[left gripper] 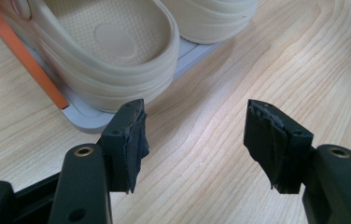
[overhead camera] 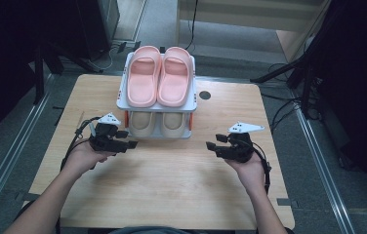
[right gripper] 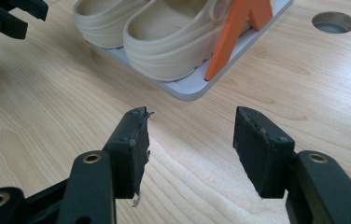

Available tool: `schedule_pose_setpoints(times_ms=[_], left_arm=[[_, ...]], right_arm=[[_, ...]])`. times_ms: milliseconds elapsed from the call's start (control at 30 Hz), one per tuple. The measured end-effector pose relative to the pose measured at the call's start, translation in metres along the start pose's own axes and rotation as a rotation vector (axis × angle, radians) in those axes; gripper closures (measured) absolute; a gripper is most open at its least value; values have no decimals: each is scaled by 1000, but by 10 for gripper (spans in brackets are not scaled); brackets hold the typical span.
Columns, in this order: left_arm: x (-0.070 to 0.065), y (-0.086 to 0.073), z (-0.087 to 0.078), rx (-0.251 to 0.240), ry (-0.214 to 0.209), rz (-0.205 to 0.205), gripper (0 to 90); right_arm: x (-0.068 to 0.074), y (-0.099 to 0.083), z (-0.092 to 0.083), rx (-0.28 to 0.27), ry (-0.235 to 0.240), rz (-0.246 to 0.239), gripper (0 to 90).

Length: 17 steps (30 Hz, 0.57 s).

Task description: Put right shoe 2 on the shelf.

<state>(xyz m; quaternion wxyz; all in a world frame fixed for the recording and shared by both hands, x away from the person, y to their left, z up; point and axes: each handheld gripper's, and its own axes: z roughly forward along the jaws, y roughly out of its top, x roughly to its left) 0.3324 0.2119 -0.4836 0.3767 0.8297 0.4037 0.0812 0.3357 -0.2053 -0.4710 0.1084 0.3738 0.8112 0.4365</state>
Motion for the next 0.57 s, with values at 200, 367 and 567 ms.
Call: schedule_pose_setpoints(times_ms=[200,367,567], left_arm=[[-1,-5,-1,1,8,6,373],[-2,-10,-2,1,10,15,357],[-2,-15,-4,5,11,14,330]], right_arm=[[-2,2,5,9,15,4,458],[0,4,13,23,18,-17,443],[2,7,20,25,13,-47,401]])
